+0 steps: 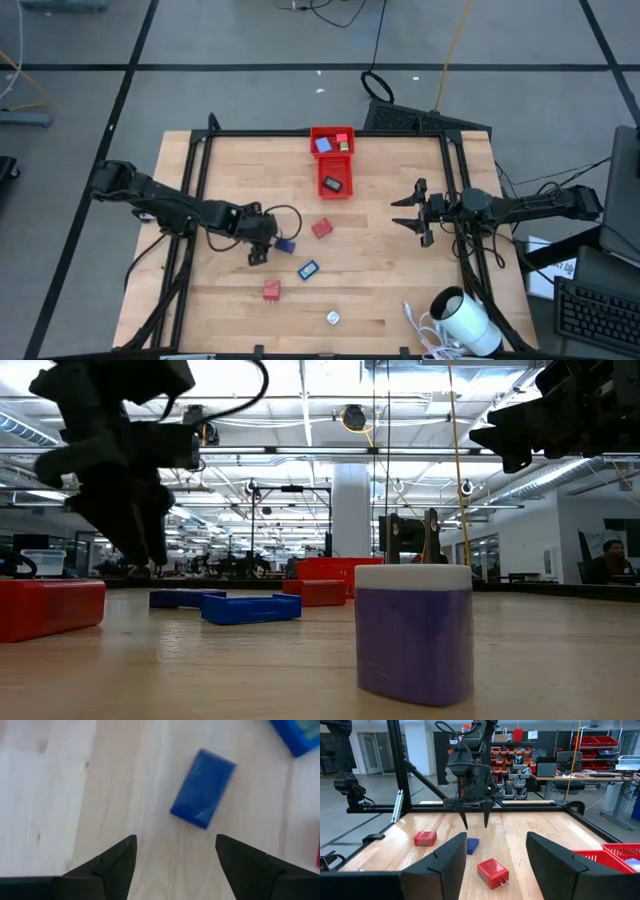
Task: Pick & Place Office items
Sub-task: Put the dark blue digital timer into the bottom red bin
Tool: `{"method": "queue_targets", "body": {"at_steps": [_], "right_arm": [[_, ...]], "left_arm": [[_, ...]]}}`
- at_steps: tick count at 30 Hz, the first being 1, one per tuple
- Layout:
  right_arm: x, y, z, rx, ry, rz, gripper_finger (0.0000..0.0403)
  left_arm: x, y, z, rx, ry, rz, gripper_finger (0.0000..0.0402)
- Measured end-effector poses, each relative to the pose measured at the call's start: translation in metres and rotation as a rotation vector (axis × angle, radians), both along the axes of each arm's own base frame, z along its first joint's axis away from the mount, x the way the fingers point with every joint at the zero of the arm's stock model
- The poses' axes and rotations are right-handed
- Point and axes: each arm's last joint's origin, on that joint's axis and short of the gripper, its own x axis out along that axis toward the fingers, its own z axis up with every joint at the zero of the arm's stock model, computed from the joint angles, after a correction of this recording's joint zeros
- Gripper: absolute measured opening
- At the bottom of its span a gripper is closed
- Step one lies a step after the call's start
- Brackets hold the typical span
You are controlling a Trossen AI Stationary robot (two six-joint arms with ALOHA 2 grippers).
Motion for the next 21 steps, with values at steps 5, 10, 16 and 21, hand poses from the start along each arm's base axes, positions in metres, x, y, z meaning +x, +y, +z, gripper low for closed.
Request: {"method": "queue_targets", "body": {"at_steps": [5, 10, 16, 21], "right_arm": [[0.0, 0.0, 0.0, 0.0, 0.0, 0.0, 0.0197], [0.0, 0.0, 0.0, 0.0, 0.001, 0.0, 0.0197], [0.0, 0.0, 0.0, 0.0, 0.002, 0.0, 0.0197], [0.0, 0.0, 0.0, 0.0, 0.001, 0.0, 0.0197]], "left_arm": [[0.014, -0.004, 0.0, 0.044, -0.103, -0.144, 0.0271], [0.026, -0.007, -0.011, 0.077, -0.129, -0.243, 0.0271], [0.029, -0.007, -0.03, 0.098, -0.046, -0.264, 0.0271], [0.03, -0.008, -0.038, 0.094, -0.011, -0.263, 0.0271]]}}
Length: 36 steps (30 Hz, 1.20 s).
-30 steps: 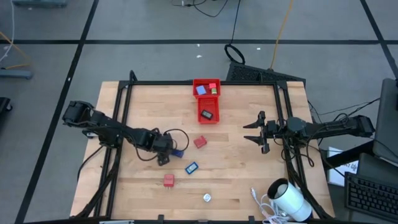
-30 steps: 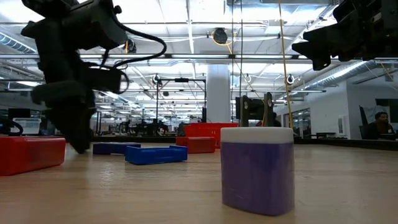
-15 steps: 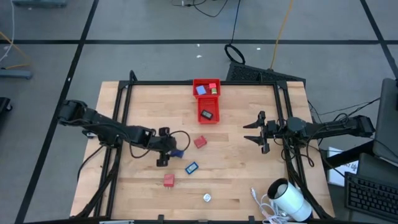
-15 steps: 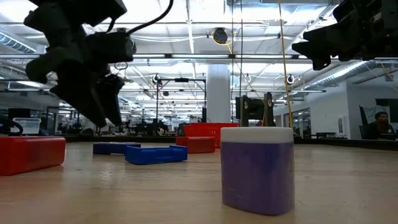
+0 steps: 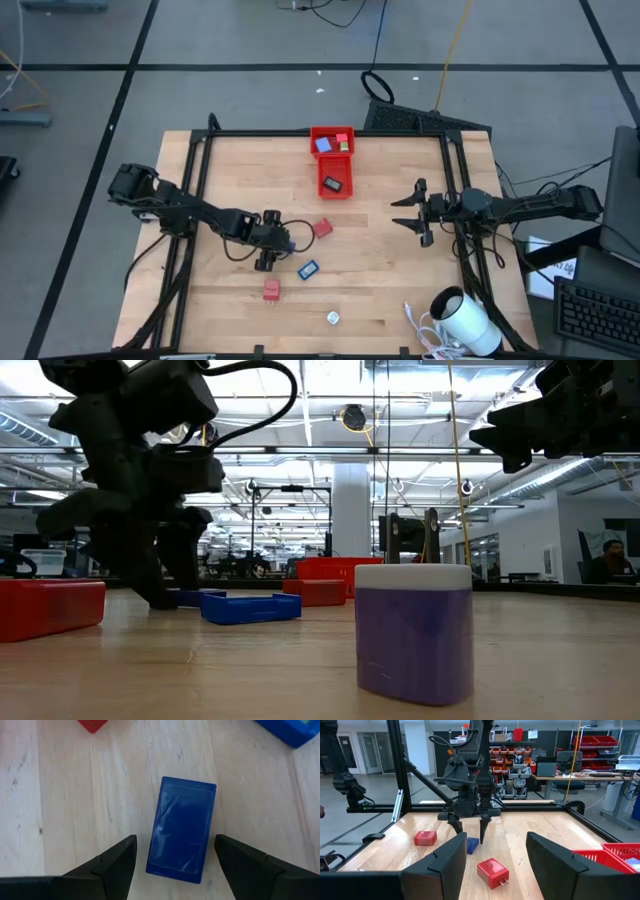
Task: Pick & Place Office items
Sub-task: Put the dark blue digital timer into the bottom red bin
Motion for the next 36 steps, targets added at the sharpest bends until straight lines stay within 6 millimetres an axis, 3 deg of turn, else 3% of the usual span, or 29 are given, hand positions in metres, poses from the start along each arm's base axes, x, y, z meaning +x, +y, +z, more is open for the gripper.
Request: {"method": "queue_targets", "body": {"at_steps": [11, 21, 26, 32, 36], "right_arm": [[0.0, 0.0, 0.0, 0.0, 0.0, 0.0, 0.0197], [0.0, 0.0, 0.0, 0.0, 0.0, 0.0, 0.0197], [0.0, 0.0, 0.0, 0.0, 0.0, 0.0, 0.0196], [0.0, 0.0, 0.0, 0.0, 0.001, 0.0, 0.0196], [0.0, 0.0, -0.001, 0.0, 0.005, 0.0, 0.0196]], "left_arm": [[-0.002, 0.0, -0.001, -0.042, 0.033, 0.037, 0.0267], [0.0, -0.001, 0.0, -0.091, -0.004, 0.126, 0.0156], [0.009, -0.002, -0.004, -0.165, -0.065, 0.26, 0.0157], [0.016, -0.003, -0.021, -0.158, -0.064, 0.348, 0.0209], [0.017, -0.003, -0.024, -0.148, -0.072, 0.37, 0.0177]]}}
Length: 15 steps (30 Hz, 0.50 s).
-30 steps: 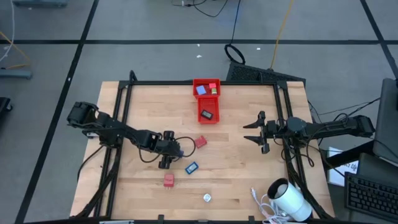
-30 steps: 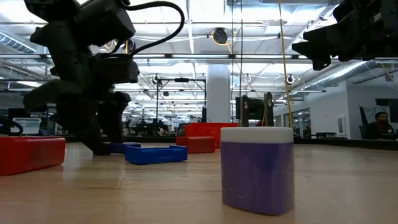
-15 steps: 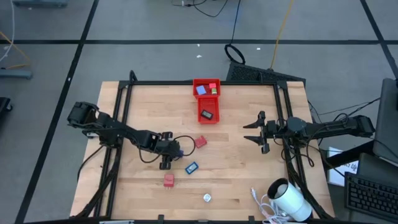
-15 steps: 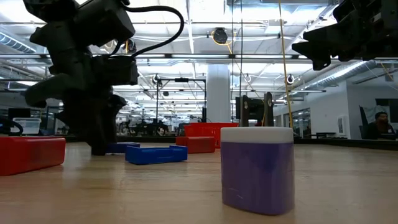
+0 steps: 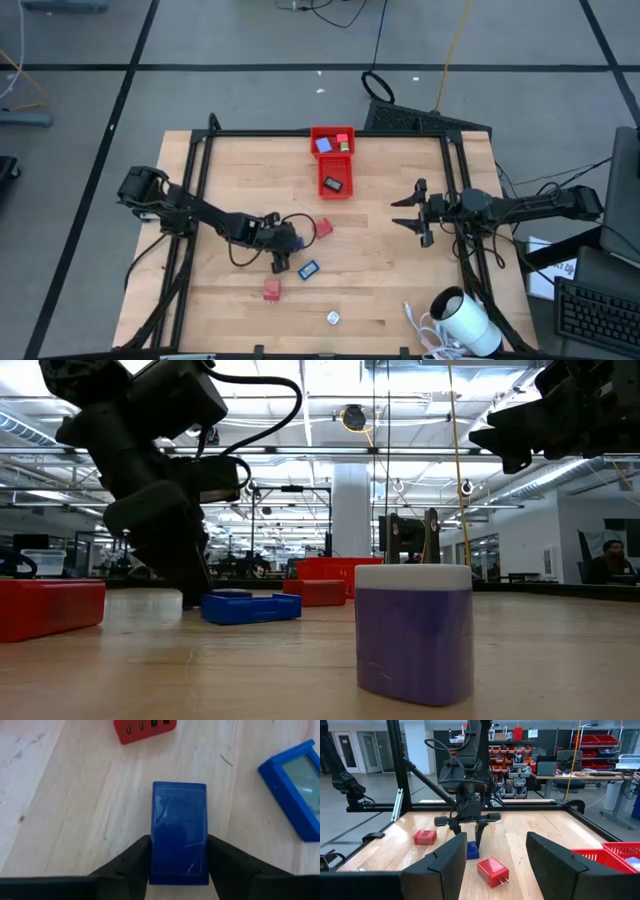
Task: Pick & Place Office items
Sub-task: Put the dark blue digital timer into the bottom red bin
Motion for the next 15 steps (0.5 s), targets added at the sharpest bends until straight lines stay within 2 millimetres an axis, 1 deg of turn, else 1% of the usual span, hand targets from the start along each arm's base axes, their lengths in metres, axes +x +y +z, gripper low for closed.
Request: {"method": "queue_targets", "body": {"at_steps": [2, 11, 15], "right_arm": [[0.0, 0.0, 0.0, 0.0, 0.0, 0.0, 0.0196], [0.0, 0.0, 0.0, 0.0, 0.001, 0.0, 0.0196], [0.0, 0.0, 0.0, 0.0, 0.001, 0.0, 0.0196]], "left_arm": [[0.0, 0.0, 0.001, 0.006, -0.003, 0.005, 0.0156], [0.001, 0.0, 0.003, 0.014, -0.029, -0.021, 0.0155], [0.0, 0.001, 0.013, 0.025, -0.068, -0.021, 0.0155]]}}
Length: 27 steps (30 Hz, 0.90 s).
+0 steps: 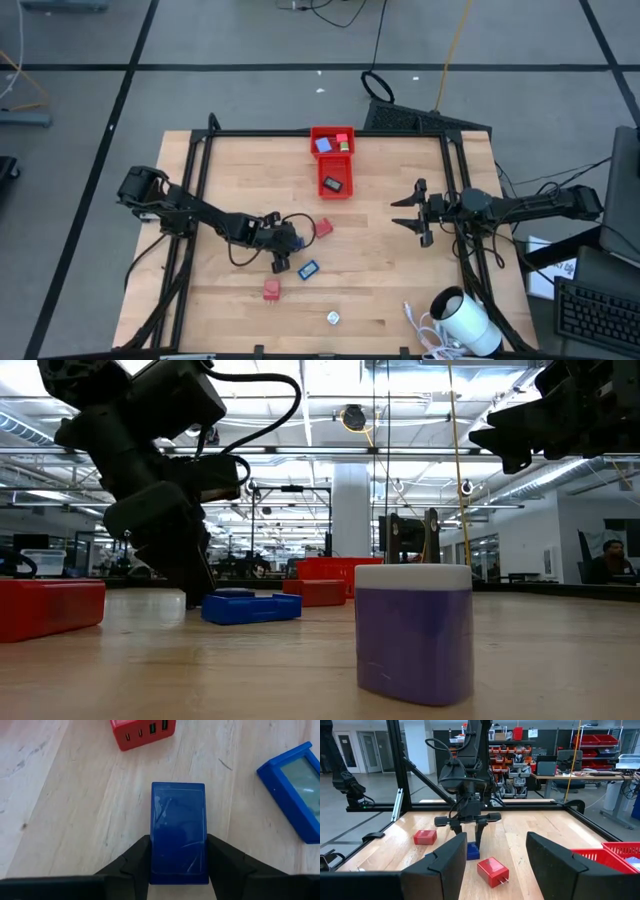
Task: Pick & Place Office items
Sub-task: Put the dark blue digital timer into the bottom red bin
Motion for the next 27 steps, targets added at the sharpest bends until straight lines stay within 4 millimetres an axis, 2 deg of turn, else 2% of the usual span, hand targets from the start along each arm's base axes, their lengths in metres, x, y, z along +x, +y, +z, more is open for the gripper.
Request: {"method": "queue_targets", "body": {"at_steps": [10, 15, 19, 24, 27], "right_arm": [[0.0, 0.0, 0.0, 0.0, 0.0, 0.0, 0.0196], [0.0, 0.0, 0.0, 0.0, 0.0, 0.0, 0.0196], [0.0, 0.0, 0.0, 0.0, 0.0, 0.0, 0.0196], [0.0, 0.0, 0.0, 0.0, 0.0, 0.0, 0.0196], [0.0, 0.0, 0.0, 0.0, 0.0, 0.0, 0.0196]], "left_arm": [[-0.004, 0.007, 0.047, 0.149, -0.194, -0.062, 0.0157], [-0.002, 0.019, 0.066, 0.204, -0.298, -0.073, 0.0157], [0.008, 0.04, 0.074, 0.194, -0.465, -0.121, 0.0157], [0.015, 0.081, 0.078, 0.122, -0.682, -0.136, 0.0157], [0.017, 0.101, 0.087, 0.115, -0.802, -0.122, 0.0157]]}}
